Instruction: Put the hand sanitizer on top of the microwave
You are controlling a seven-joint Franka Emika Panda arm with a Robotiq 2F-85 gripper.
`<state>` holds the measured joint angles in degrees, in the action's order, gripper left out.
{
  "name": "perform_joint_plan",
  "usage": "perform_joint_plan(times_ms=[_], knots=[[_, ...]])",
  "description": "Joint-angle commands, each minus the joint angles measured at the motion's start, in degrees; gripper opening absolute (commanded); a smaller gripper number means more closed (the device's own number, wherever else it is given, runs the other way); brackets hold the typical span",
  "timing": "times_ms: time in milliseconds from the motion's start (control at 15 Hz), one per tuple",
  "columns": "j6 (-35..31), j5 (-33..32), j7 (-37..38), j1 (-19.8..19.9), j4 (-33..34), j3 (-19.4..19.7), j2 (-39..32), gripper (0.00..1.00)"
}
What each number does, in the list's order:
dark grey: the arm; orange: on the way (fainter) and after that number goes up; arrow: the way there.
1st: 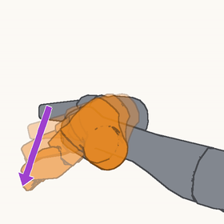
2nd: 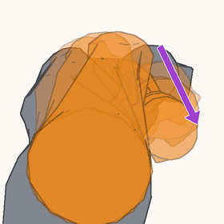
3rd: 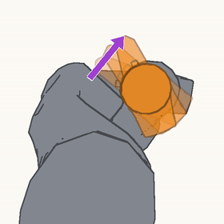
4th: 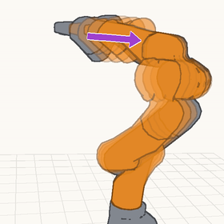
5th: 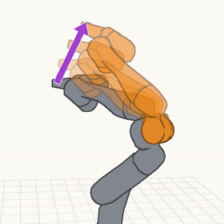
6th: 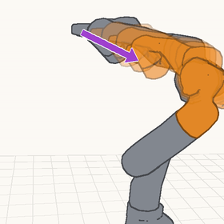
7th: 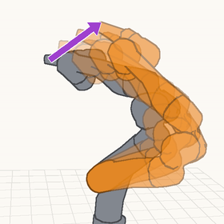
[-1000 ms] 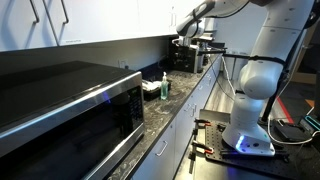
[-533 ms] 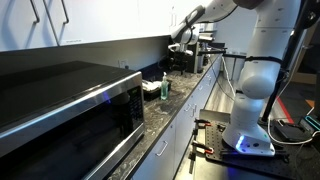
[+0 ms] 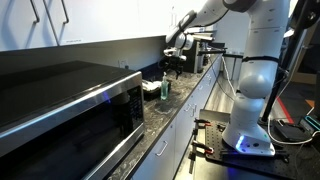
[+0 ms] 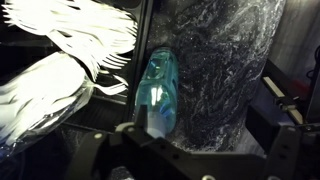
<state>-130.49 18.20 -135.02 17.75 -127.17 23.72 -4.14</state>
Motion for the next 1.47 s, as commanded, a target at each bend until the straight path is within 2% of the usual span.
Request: perform_joint_plan(times_ms=[0, 200, 867, 1400], knots=[[-2.39, 2.39, -3.41, 2.52, 2.25, -2.25, -1.93, 1.0], [-3.21, 3.44, -3.81, 3.71, 3.39, -3.11, -3.28, 1.0], [0.34, 6.35, -3.42, 7.87, 9.36, -6.95, -11.09, 1.0], [4.86, 6.24, -3.44, 9.28, 11.22, -9.89, -13.13, 1.0]])
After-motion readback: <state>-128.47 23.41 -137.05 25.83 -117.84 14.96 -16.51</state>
